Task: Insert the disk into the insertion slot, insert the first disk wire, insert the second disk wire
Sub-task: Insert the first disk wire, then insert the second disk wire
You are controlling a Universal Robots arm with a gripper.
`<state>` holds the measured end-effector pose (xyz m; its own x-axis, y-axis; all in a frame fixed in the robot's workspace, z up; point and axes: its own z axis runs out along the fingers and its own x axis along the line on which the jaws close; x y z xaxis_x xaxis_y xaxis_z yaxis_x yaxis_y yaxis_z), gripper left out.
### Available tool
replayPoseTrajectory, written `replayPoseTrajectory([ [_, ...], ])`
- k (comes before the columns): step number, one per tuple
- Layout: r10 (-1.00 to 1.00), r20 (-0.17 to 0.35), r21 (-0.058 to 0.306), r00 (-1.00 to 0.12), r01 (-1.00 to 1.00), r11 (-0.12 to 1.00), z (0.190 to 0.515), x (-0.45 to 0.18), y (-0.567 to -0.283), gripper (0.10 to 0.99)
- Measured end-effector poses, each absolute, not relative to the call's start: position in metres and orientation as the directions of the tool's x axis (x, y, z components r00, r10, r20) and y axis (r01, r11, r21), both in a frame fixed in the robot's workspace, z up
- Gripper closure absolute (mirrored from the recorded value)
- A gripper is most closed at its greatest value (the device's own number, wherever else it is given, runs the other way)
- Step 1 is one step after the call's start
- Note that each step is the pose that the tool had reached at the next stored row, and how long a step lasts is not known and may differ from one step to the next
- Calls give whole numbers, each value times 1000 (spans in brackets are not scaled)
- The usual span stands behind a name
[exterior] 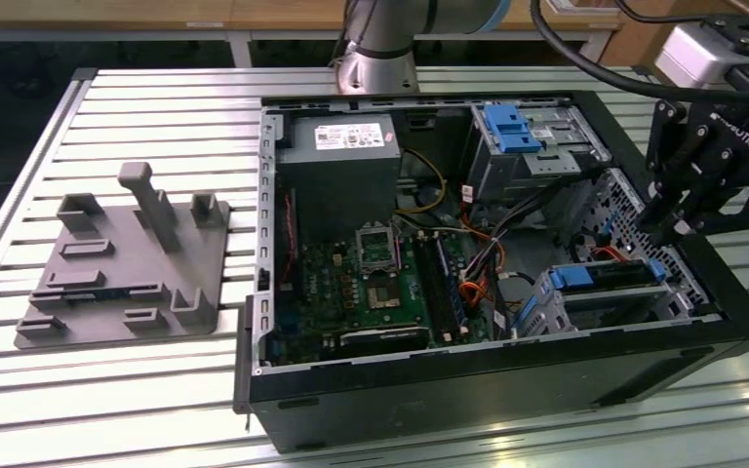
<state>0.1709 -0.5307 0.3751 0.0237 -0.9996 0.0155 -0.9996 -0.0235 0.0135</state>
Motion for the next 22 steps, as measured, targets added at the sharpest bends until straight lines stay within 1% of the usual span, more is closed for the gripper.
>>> replayPoseTrajectory([
  [17,-1000,8,13,24,-1000,-24,375,171,-531,788],
  [22,-1000,16,18,25,-1000,-24,375,171,-522,788],
])
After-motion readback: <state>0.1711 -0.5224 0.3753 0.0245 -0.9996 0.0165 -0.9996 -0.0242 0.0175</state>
